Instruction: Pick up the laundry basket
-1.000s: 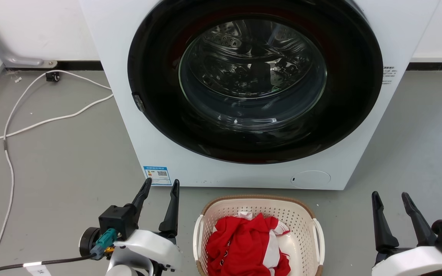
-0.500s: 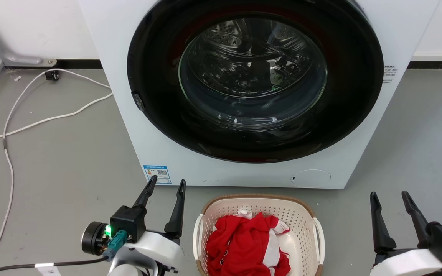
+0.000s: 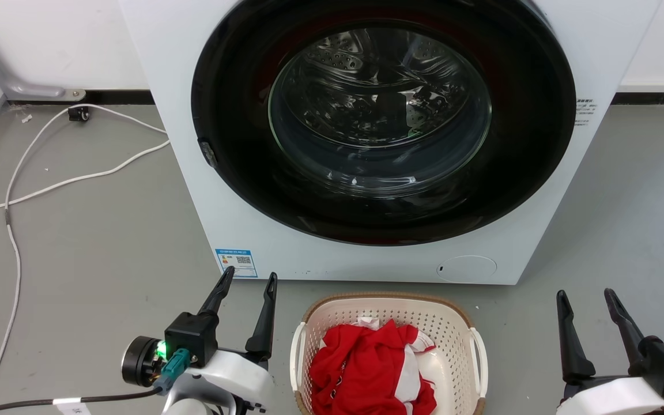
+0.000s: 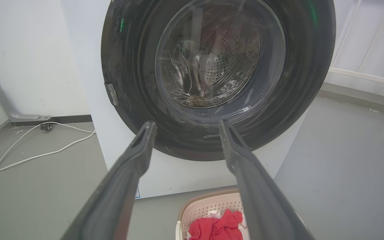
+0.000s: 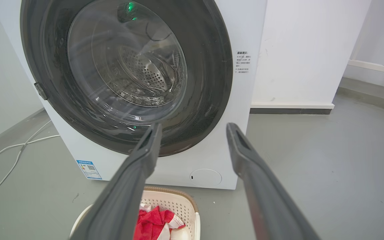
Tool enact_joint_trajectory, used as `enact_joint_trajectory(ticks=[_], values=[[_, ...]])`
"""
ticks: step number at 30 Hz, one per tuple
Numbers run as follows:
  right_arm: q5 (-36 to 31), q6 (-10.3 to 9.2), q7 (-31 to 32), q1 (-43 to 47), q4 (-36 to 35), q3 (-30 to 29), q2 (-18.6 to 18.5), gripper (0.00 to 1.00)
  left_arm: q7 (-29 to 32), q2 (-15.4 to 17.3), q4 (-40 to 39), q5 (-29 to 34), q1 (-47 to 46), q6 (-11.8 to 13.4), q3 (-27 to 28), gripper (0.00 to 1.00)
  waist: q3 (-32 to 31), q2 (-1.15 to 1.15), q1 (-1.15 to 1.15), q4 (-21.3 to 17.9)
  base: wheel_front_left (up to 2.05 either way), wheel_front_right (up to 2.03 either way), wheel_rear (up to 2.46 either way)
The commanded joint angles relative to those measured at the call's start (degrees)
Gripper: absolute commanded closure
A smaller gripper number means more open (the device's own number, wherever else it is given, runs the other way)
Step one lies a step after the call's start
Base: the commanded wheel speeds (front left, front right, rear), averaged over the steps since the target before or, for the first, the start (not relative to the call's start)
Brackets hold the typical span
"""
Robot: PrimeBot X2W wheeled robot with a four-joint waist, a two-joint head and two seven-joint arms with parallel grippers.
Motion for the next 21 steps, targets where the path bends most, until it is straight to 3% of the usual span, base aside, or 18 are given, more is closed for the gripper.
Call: enact_joint_trajectory(ticks=[1,18,21], values=[[0.23,-0.02,-0.37,0.01,0.22,-0.06,0.05,0.00,-0.14,-0.05,0.10,-0.10,-0.66,0.02,0.10,0.00,-0.01,0.00,0.00,-0.04,0.00,0.00,0.00],[-0.40,-0.02,-0.82,-0.36,1.10,-0.01,0.05,0.00,-0.14,-0.06,1.36,-0.13,-1.25,0.26,-0.52,0.00,0.37,0.00,0.00,0.17,0.00,0.00,0.00],[0.11,-0.02,-0.29,-1.07,1.81,-0.71,0.06,0.00,-0.14,-0.07,4.39,-1.52,-3.01,-0.01,-1.82,0.00,2.69,0.00,0.00,-0.13,0.00,0.00,0.00]])
